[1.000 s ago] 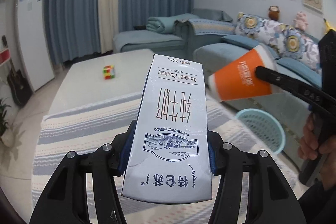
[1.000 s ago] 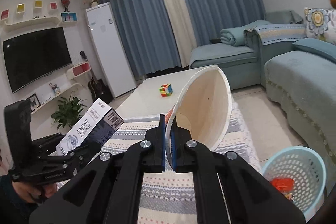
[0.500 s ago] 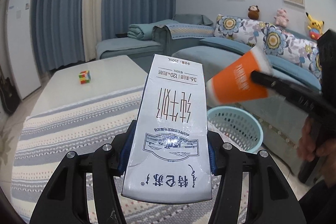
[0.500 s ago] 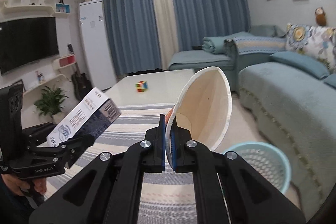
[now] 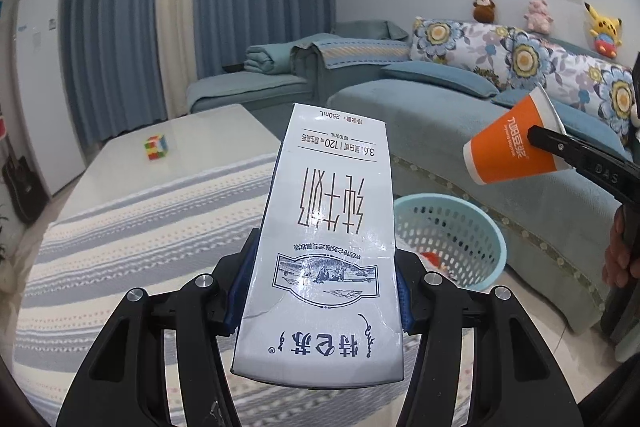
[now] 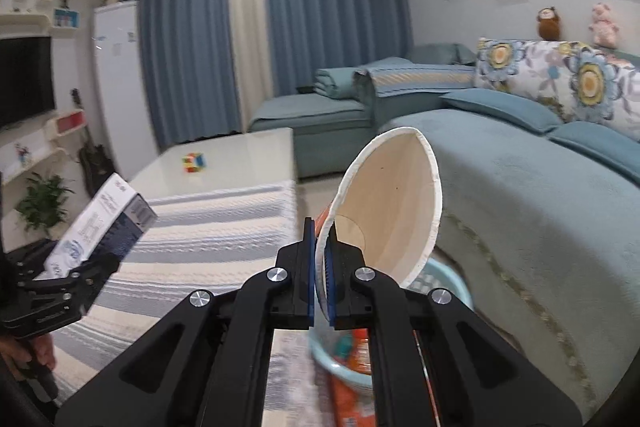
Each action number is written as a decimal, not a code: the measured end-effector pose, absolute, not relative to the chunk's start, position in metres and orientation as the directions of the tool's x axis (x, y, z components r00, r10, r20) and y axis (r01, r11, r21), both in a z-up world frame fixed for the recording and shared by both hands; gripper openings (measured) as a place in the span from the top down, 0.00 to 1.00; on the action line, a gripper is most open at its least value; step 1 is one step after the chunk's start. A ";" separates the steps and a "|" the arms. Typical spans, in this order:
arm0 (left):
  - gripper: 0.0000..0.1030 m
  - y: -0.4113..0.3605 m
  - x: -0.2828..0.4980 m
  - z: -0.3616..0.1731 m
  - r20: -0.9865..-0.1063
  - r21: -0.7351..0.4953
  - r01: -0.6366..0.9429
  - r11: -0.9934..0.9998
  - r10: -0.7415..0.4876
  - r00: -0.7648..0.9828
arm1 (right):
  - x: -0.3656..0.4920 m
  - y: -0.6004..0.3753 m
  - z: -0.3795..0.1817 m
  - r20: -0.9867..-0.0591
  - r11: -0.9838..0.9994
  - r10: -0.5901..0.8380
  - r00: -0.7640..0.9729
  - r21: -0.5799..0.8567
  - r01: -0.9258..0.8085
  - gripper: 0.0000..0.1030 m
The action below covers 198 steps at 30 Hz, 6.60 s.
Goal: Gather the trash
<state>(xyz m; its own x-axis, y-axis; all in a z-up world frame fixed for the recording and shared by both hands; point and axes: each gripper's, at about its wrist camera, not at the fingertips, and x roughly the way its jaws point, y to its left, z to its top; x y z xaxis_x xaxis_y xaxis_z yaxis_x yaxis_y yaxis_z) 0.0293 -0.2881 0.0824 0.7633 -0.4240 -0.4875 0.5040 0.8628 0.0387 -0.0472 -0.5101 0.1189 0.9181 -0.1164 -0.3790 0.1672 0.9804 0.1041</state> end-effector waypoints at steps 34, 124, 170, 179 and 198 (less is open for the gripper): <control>0.48 -0.496 0.097 -0.001 -0.680 0.027 0.586 0.810 -0.415 0.605 | 0.038 -0.632 0.047 -0.602 0.892 -0.182 0.777 0.231 0.388 0.97; 0.07 -0.169 -0.008 0.084 -0.509 0.050 0.338 0.940 -0.267 0.818 | -0.070 -0.408 0.076 -0.536 0.867 -0.322 0.780 0.164 0.470 0.07; 0.07 -0.150 -0.002 0.035 -0.640 -0.076 0.271 0.960 -0.255 0.725 | -0.092 -0.338 0.058 -0.480 0.949 -0.241 0.844 0.066 0.308 0.07; 0.07 -0.144 0.001 0.037 -0.645 -0.091 0.222 0.971 -0.227 0.730 | -0.091 -0.336 0.057 -0.493 0.955 -0.224 0.841 0.062 0.291 0.07; 0.07 -0.147 0.004 0.047 -0.643 -0.035 0.184 0.982 -0.163 0.749 | -0.079 -0.326 0.048 -0.525 0.969 -0.188 0.830 0.036 0.242 0.07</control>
